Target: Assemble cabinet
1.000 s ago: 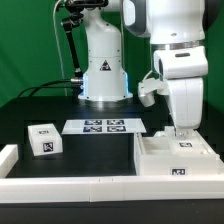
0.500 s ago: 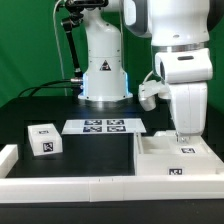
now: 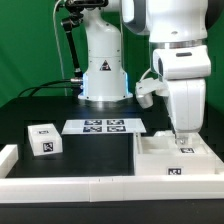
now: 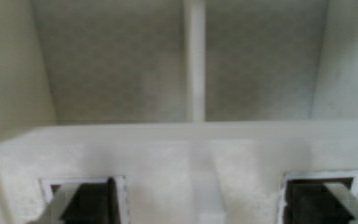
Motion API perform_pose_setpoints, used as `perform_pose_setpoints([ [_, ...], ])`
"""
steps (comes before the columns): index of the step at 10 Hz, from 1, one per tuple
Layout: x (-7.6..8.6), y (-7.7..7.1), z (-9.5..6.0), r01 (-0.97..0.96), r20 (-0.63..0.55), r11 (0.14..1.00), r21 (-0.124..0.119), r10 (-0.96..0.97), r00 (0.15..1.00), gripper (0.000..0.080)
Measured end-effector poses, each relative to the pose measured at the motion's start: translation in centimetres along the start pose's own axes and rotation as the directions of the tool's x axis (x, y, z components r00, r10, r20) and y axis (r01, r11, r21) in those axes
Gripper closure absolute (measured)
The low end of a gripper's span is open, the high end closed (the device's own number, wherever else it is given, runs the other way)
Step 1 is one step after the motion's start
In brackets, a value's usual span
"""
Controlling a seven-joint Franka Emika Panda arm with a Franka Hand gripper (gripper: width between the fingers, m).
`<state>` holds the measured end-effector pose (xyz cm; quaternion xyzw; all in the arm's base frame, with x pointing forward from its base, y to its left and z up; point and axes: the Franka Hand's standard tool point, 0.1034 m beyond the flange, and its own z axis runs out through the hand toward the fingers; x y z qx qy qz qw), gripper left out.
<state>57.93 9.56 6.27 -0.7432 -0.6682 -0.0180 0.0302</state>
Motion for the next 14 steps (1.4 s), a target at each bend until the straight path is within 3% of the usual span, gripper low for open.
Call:
perform_pose_setpoints([
  [1,-0.3,-0.4,-0.4,-0.006,0.005,1.000,-0.004,0.006,1.000,0.0238],
  [2,-0.7,-1.3,-0.9,-0.030,0.007,0.999,-0.022,0.030,1.000,0.0070],
  [3,-0.9,-2.5,-1.5,-0.099,0.002,0.994,-0.047,0.099,0.995,0.0070],
  [4,-1.0,-3.8,-2.0,-0.154,-0.005,0.986,-0.070,0.154,0.988,0.0014],
  [5,-1.1,-5.2,-2.1,-0.218,-0.011,0.973,-0.078,0.218,0.976,0.0004],
  [9,-1.5,-8.6,-1.2,-0.240,-0.021,0.967,-0.090,0.240,0.971,0.0003],
  [10,-1.6,-9.1,-0.9,-0.240,-0.017,0.967,-0.082,0.239,0.971,0.0003],
  [14,-1.3,-9.2,-0.6,-0.256,-0.015,0.964,-0.071,0.255,0.967,0.0003],
])
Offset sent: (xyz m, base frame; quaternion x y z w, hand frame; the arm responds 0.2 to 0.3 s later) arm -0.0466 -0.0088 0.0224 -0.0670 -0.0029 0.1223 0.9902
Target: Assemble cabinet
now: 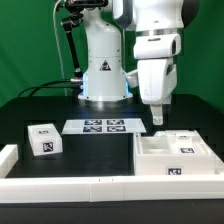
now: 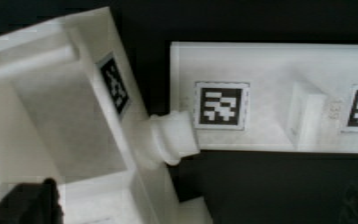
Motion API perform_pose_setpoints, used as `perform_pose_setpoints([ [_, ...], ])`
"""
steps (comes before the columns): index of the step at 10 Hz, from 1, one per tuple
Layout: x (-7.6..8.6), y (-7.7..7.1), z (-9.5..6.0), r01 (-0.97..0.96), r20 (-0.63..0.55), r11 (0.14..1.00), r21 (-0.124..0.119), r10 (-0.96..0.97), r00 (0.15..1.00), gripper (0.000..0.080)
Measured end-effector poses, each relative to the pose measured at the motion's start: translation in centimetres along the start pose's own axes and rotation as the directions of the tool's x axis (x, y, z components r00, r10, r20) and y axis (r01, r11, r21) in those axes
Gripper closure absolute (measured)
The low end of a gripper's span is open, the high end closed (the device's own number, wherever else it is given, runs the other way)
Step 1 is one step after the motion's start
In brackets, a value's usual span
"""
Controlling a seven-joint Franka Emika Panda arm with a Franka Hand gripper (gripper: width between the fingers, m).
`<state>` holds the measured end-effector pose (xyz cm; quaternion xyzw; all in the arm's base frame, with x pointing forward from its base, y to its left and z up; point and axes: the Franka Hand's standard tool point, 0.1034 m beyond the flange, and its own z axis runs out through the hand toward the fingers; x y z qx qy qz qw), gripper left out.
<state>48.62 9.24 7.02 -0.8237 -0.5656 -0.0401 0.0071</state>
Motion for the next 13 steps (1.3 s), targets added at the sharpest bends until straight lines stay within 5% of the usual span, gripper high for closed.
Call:
perform_pose_setpoints([
  [5,-0.4,-4.2,2.6,0.009,-0.009,0.999,0.034,-0.009,1.000,0.0003],
  [7,-0.4,-4.7,3.1,0.010,-0.008,0.999,0.045,-0.010,1.000,0.0003],
  [13,-0.2,-4.3,3.4,0.002,-0.041,1.000,0.011,-0.002,0.999,0.0003],
])
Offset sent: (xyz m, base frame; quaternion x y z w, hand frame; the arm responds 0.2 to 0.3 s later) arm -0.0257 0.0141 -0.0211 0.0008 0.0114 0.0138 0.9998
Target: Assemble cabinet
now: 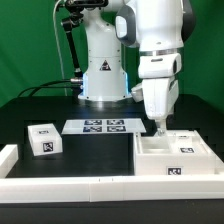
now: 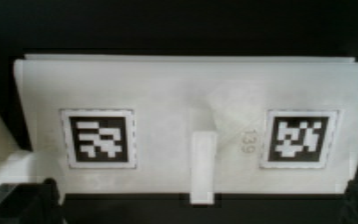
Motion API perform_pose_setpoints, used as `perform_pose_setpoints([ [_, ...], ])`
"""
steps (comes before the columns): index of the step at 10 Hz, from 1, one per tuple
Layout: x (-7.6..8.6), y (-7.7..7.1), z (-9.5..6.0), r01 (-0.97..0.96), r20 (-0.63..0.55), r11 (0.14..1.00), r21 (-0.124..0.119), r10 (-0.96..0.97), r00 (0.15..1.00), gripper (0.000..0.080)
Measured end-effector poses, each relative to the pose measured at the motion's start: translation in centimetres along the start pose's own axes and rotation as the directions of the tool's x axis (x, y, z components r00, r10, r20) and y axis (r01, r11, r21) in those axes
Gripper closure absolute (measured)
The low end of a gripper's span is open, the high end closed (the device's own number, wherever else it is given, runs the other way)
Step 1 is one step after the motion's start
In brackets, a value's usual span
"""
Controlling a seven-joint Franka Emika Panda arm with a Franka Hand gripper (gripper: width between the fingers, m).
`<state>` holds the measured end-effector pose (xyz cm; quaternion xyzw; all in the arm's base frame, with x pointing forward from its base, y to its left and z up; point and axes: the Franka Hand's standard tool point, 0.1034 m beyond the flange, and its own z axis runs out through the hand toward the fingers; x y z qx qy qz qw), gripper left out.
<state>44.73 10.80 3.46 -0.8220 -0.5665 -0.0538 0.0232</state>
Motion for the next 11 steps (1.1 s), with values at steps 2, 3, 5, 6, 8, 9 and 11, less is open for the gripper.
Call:
perform_pose_setpoints([
  [2,0.0,0.1,-0.2,0.000,0.000,1.000,-0.003,0.000,1.000,0.0003],
  [3,0.1,0.2,-0.5,0.000,0.002,1.000,-0.006,0.000,1.000,0.0003],
  [5,0.0,0.0,-0.4,-0.001,0.002,1.000,-0.004,0.001,1.000,0.0003],
  [6,0.0,0.0,-0.4,-0.001,0.002,1.000,-0.004,0.001,1.000,0.0003],
  [8,0.0,-0.1,-0.4,-0.006,0.003,1.000,-0.004,0.006,1.000,0.0003],
  [9,-0.2,-0.7,-0.3,-0.019,0.007,1.000,0.002,0.019,1.000,0.0003],
  [11,-0.6,-1.3,-0.2,-0.016,0.013,1.000,0.011,0.016,1.000,0.0003],
])
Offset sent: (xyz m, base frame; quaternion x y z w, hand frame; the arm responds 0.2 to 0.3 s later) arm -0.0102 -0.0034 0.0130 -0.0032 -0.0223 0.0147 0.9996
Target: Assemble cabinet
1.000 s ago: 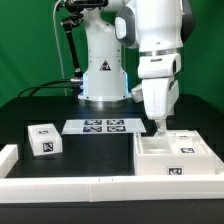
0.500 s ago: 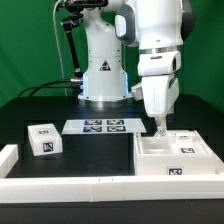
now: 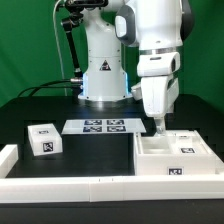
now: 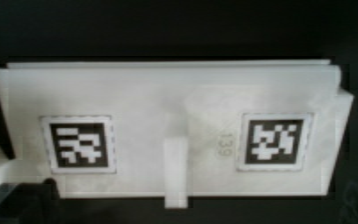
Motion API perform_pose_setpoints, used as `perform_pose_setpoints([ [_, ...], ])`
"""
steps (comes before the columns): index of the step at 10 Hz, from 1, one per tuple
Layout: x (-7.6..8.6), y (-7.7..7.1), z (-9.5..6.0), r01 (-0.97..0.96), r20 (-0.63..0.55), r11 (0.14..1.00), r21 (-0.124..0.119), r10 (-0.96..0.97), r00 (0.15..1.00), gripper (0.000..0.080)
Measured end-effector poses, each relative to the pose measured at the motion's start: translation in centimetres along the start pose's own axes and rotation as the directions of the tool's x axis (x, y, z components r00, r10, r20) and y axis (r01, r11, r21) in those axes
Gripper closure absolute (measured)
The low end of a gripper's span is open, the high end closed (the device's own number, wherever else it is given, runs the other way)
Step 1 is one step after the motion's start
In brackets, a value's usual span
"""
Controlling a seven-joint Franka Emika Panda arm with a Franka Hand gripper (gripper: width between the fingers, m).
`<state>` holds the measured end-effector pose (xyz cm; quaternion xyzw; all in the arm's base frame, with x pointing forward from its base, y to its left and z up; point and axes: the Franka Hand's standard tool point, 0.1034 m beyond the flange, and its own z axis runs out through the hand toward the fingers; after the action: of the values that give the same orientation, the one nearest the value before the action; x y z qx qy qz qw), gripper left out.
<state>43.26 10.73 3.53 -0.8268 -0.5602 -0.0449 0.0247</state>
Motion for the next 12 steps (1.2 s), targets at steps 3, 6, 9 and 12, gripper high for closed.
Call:
perform_pose_setpoints([
  [3,-0.3,-0.5,1.0,-0.005,-0.003,1.000,0.013,0.005,1.000,0.0003],
  [6,-0.1,-0.3,1.8,-0.019,-0.006,1.000,0.022,0.019,1.000,0.0003],
  [9,-0.1,-0.1,2.0,-0.023,-0.006,0.999,0.025,0.023,1.000,0.0131],
  [12,0.0,-0.3,2.3,-0.028,-0.006,0.999,0.030,0.028,1.000,0.0404],
])
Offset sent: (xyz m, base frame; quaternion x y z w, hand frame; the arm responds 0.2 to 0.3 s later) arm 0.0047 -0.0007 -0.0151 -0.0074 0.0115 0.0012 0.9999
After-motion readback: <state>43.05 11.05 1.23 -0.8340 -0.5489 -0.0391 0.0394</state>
